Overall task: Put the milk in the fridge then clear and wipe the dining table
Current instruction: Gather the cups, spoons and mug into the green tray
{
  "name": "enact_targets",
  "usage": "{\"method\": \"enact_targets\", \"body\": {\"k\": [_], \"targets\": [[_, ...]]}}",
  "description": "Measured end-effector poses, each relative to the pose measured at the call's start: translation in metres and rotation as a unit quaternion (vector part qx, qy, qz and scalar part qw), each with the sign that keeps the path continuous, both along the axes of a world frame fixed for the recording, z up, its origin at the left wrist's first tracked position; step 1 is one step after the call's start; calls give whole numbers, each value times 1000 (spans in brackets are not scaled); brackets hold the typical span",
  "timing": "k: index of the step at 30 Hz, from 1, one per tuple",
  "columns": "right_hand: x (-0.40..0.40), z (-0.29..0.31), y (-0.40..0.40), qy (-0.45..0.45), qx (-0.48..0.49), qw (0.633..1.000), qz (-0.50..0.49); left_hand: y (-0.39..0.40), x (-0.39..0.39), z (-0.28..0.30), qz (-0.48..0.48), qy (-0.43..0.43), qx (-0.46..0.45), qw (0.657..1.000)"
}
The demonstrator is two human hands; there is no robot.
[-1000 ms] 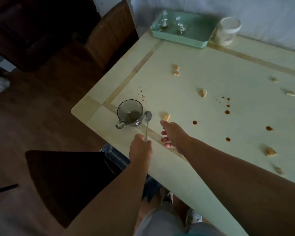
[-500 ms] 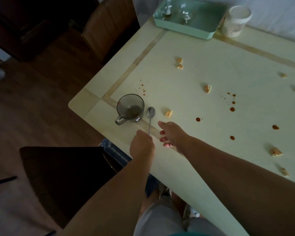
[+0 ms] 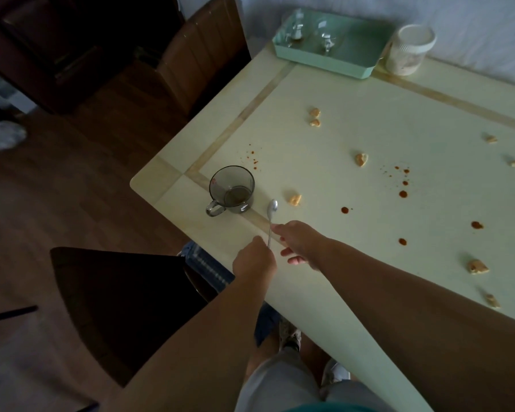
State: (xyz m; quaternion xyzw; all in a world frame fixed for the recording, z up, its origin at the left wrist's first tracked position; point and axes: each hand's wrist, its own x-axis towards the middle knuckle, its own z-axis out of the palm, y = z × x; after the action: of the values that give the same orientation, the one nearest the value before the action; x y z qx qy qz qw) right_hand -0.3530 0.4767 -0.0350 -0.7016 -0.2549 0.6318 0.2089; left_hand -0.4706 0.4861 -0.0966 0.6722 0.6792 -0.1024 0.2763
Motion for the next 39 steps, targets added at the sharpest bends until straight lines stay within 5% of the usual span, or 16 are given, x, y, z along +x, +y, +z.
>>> {"method": "enact_targets", "body": {"k": [10,16,31,39], "targets": [[2,14,-3,-27,19,999,22,0,12,51,131,-309,-8,942],[-6,23,6,-45,90,994,43,5,3,66,215,-352,-4,911],[-16,33,26,27,66,997,8,36,-6,71,374,-399,-70,834],[-28,38,37,60,82,995,-3,49,-20,77,388,-389,-62,833]]}}
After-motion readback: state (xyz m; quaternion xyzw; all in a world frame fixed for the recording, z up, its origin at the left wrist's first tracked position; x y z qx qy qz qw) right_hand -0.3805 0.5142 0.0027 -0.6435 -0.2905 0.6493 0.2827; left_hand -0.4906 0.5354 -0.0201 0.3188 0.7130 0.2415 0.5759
